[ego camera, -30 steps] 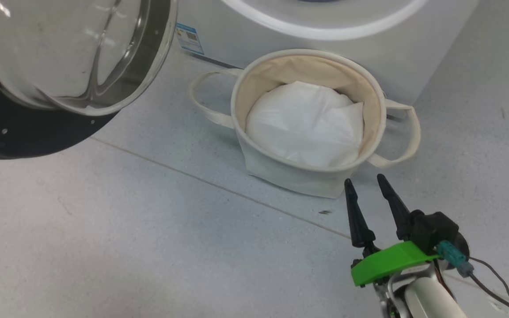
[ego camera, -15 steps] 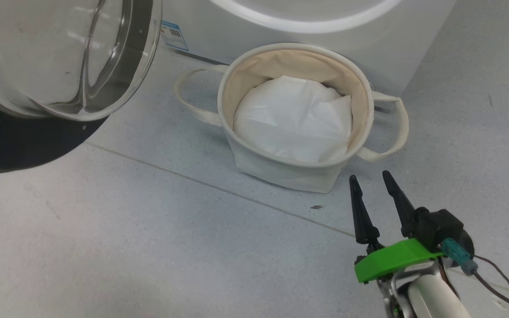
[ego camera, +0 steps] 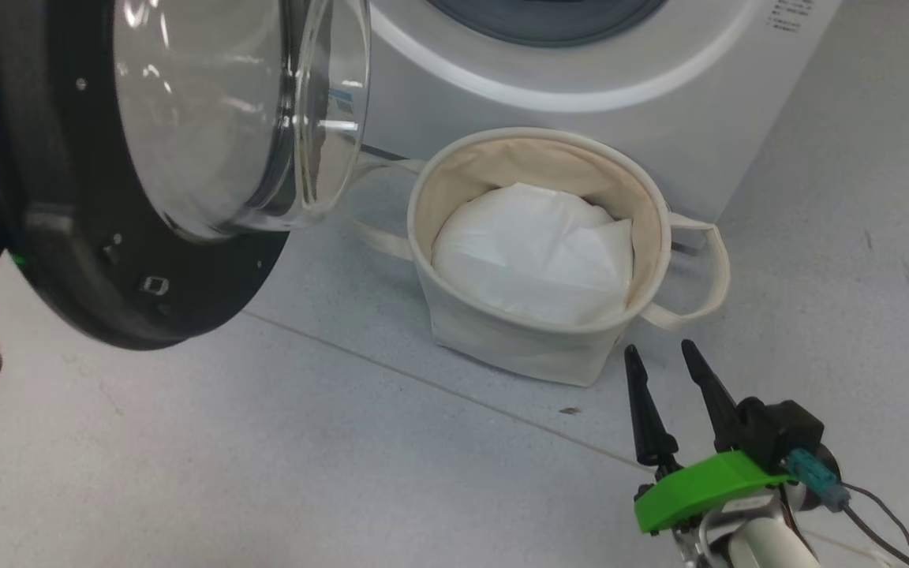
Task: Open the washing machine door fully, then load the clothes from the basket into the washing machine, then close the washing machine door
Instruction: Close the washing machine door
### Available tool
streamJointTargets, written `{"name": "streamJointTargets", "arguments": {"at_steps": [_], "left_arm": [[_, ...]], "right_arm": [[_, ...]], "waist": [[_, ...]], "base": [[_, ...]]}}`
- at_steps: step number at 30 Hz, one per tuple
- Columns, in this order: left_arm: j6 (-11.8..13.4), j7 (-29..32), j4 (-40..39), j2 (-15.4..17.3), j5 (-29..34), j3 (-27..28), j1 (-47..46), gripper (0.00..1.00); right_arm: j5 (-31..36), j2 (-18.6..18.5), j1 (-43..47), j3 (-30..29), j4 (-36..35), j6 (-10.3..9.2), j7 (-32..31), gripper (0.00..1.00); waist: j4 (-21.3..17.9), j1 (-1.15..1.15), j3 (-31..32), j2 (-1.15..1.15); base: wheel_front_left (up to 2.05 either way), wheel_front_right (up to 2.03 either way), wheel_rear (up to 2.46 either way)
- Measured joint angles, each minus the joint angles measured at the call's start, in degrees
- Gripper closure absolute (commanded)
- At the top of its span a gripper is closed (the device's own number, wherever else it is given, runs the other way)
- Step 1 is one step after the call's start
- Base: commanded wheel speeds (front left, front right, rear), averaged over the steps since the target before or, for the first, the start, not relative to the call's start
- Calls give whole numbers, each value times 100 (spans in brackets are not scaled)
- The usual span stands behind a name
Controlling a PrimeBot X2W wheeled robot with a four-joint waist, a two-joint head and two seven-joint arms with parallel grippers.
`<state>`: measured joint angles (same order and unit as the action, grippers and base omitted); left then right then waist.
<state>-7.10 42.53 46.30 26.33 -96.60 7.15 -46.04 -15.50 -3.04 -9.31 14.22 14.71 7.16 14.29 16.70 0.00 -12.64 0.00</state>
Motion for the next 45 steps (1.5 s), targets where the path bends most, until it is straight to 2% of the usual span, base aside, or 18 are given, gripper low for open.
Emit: {"name": "streamJointTargets", "arguments": {"at_steps": [2, 9, 14, 21, 27, 35, 41, 45], "left_arm": [[1, 148, -83, -63, 19, -93, 41, 100], [1, 625, -659, -637, 9, -394, 272, 100], [1, 789, -961, -1060, -10, -625, 448, 100], [0, 826, -935, -1535, 123, -1053, 537, 100], [1, 725, -622, -1629, 226, -1100, 426, 100], [1, 666, -624, -1769, 277, -1109, 114, 100], [1, 359, -814, -1928, 310, -957, 66, 100], [0, 240, -1230, -2009, 330, -894, 133, 100]], "right_arm": [[-35, 1, 57, 14, 25, 0, 0, 0], [-227, 1, 66, 25, 30, 0, 0, 0], [-330, 1, 193, 44, 38, 0, 0, 0], [-368, 2, 258, -66, 100, 0, 0, 0], [-378, 3, 256, -199, 107, 0, 0, 0], [-485, 4, 251, -258, 68, 0, 0, 0], [-610, 4, 151, -399, -30, 0, 0, 0], [-694, 4, 102, -413, -69, 0, 0, 0]], "waist": [[35, 0, 95, 0], [21, 0, 357, 0], [-120, 0, 446, 0], [-422, 0, 484, 0], [-866, 0, 402, 0], [-1473, 0, 200, 0], [-1928, 0, 3, 0], [-2082, 0, -96, 0]], "base": [[0, 0, 0], [0, 0, 0], [0, 0, 0], [0, 0, 0], [0, 0, 0], [0, 0, 0], [0, 0, 0], [0, 0, 0]]}}
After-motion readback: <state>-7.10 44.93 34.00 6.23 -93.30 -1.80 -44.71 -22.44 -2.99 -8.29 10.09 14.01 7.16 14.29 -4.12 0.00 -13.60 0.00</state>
